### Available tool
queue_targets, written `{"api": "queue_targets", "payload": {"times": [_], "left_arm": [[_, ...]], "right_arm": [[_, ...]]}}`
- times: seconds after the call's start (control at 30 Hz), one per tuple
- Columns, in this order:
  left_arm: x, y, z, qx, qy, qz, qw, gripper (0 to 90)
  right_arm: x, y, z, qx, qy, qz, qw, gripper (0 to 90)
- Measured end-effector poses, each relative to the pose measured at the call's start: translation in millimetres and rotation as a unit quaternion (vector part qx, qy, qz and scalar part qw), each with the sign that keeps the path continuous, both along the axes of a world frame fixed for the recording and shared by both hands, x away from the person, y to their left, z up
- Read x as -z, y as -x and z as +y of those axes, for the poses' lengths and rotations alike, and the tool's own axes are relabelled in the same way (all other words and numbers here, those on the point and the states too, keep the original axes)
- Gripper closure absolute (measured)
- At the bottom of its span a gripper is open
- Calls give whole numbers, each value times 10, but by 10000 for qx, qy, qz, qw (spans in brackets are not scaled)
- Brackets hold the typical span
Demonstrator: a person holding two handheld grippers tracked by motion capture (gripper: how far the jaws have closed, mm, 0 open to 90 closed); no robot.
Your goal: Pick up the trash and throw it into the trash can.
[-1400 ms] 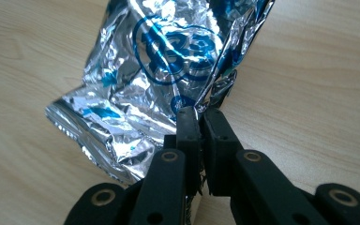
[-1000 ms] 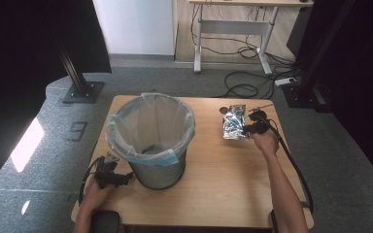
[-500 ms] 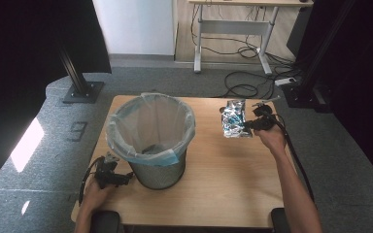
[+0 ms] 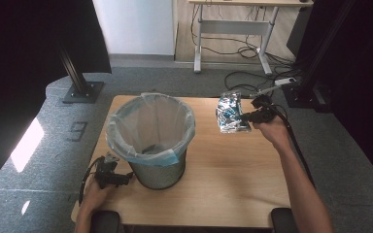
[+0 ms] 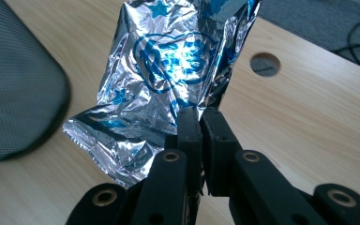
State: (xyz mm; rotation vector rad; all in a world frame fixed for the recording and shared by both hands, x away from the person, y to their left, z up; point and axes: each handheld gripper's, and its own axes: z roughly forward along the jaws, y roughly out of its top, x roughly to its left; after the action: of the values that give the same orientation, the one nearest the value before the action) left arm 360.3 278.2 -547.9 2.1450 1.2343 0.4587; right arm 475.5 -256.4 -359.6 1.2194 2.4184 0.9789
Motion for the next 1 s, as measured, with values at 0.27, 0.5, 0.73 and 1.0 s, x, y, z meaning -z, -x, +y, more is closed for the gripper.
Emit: {"api": "queue_targets", "payload": {"times": [0.27,0.5,0.73,1.0], "left_arm": [[0,0,0,2,-1,4,10000,0],[-1,0,0,2,0,4,10000,0],[0,-1,0,4,-1,5,10000,0],[-1,-1,0,3,-1,5,10000,0]], "right_arm": [[-337,92,149,-261,-96,-117,9995,859],[-583,163,253,-466,-169,-191,9986,859],[-831,228,374,-653,-209,-285,9972,858],[-1081,307,593,-921,-238,-384,9947,857]]}}
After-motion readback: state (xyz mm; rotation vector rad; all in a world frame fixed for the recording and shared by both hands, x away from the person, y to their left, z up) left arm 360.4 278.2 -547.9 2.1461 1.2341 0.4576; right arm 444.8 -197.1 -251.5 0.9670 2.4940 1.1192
